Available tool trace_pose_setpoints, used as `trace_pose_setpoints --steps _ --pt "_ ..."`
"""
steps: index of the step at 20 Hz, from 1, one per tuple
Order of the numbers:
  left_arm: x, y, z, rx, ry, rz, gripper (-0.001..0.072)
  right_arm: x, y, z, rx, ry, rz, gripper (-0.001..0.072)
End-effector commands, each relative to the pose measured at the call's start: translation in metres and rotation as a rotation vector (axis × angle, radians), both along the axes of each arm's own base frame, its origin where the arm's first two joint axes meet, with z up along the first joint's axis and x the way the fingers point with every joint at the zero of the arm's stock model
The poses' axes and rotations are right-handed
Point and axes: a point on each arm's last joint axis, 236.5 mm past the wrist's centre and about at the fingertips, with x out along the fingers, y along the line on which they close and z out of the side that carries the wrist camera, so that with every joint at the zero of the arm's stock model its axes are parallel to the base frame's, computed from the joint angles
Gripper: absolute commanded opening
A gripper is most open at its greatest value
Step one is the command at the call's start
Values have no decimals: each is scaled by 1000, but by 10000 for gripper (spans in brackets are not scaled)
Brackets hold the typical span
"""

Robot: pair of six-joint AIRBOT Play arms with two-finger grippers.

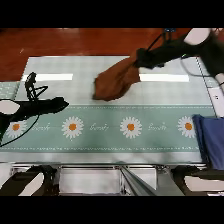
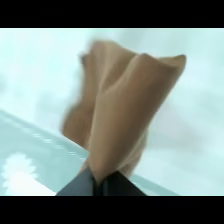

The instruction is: Fold the shirts.

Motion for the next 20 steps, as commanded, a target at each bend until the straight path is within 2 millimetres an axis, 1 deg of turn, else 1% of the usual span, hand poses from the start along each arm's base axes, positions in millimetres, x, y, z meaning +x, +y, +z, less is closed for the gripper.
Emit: trace_pose_setpoints --steps 1,3,4,6,8,10,11,14,15,16,17,18,20 --pt "6 1 2 1 -24 8 17 -6 -95 53 -111 13 -144 19" --pt "6 1 2 1 -24 8 17 -13 -145 80 -106 0 -254 19" --pt "6 1 3 -1 -24 9 17 -19 -169 90 -98 -4 -313 19" --pt "6 1 3 0 -26 9 17 -38 -215 109 -69 -6 -426 18" --pt "8 2 3 3 -34 15 17 -61 -255 121 -43 5 -534 18" --pt "9 3 4 4 -37 18 17 -89 -297 127 -49 33 -651 18" --pt "9 3 4 4 -37 18 17 -105 -315 127 -60 55 -701 18" --pt "10 4 4 6 -44 23 17 -159 -364 116 -142 157 -836 18" --pt "12 5 5 7 -49 27 17 -173 -374 118 -152 156 -882 18" --pt "13 6 6 9 -55 33 17 -190 -386 113 -175 176 -933 18" --pt "16 6 7 9 -63 41 17 -208 -397 106 -199 207 -984 18" --pt "17 7 7 10 -70 46 17 -231 -406 94 -232 254 -1031 18" --pt "20 9 9 11 -81 58 17 -287 -421 64 -302 393 -1144 18"
